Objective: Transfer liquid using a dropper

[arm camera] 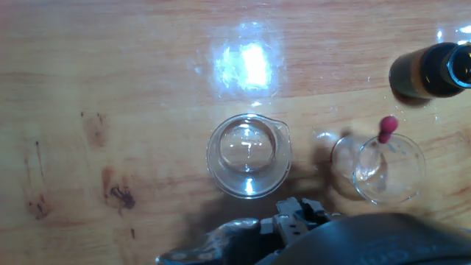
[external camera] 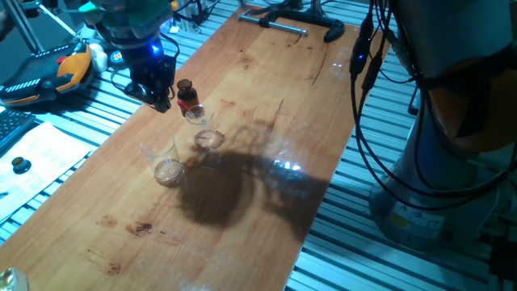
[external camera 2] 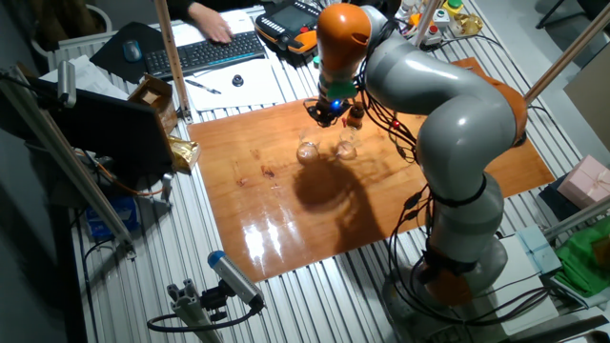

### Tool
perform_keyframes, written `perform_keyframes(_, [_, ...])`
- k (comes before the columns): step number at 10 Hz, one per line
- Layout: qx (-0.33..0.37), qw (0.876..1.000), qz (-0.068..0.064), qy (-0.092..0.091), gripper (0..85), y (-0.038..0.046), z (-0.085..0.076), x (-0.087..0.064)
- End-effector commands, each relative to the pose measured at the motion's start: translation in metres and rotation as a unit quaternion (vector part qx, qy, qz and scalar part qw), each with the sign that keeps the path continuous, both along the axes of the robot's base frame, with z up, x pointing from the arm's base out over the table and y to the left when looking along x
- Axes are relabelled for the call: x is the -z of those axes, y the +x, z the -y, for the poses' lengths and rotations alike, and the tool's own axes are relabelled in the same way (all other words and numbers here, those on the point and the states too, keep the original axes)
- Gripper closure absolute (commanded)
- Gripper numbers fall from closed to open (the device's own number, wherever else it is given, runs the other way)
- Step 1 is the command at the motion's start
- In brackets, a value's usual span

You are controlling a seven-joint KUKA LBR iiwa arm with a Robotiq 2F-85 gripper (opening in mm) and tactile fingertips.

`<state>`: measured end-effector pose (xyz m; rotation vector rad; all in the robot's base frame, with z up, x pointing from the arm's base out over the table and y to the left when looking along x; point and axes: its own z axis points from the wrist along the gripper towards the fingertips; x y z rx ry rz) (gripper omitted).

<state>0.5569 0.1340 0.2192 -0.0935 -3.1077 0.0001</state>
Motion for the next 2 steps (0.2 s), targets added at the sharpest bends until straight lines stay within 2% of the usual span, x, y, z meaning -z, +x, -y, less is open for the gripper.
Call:
perform_keyframes(1, [0.001,1.0,0.001,0.003,84.3,0.0008,0.0,0.0013])
perform_keyframes(2, [0.001,1.0,0.002,0.004,84.3,0.0015,-0.0001,0.0023])
